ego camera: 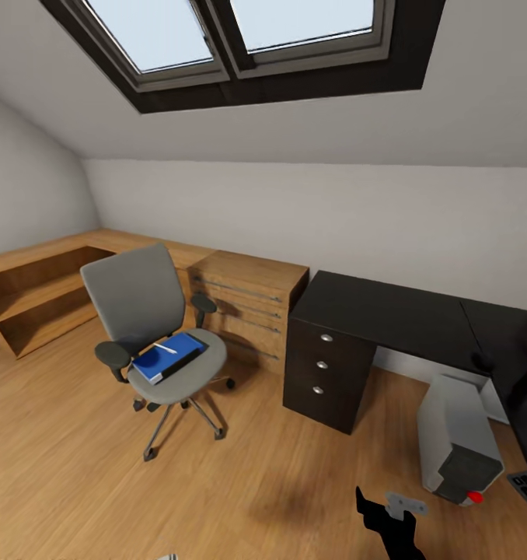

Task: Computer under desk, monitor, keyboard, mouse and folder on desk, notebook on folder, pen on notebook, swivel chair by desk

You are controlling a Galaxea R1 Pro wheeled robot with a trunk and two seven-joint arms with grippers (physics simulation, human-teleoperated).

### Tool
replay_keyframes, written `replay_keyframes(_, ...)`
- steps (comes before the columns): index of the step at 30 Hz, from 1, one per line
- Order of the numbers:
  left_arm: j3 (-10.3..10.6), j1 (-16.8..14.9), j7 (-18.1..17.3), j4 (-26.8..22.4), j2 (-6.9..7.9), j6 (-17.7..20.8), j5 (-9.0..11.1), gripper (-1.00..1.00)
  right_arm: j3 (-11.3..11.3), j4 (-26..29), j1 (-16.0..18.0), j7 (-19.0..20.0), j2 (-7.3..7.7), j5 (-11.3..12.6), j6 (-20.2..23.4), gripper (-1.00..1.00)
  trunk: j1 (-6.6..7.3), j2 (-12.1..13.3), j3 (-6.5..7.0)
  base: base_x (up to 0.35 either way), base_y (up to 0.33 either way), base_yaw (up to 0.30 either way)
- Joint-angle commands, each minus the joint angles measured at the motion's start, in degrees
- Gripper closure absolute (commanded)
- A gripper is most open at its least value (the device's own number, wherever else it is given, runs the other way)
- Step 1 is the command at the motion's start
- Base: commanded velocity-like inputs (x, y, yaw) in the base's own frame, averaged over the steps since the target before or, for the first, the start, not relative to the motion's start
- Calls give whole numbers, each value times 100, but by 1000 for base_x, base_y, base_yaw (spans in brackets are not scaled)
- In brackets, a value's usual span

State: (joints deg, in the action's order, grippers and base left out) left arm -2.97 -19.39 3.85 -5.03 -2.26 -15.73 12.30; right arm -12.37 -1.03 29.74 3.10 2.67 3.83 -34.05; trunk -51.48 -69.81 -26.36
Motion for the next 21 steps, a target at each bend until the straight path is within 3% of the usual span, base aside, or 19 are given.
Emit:
replay_keyframes(1, -27, -3, 7, 3, -3, -18, 0, -100, -8, -11, 6, 36, -1, 40, -23, -100, 23, 38, 14, -10, -11, 4)
replay_keyframes(8, -28, -3, 6, 9, -2, -18, 0, -100, -10, -11, 6, 37, -9, 39, -23, -100, 177, 319, 141, -4, -5, -79)
replay_keyframes(21, -22, -3, 3, 16, -8, -16, 3, -100, -7, -11, 6, 34, -4, 39, -23, -100, 462, 840, 375, 0, 0, -242)
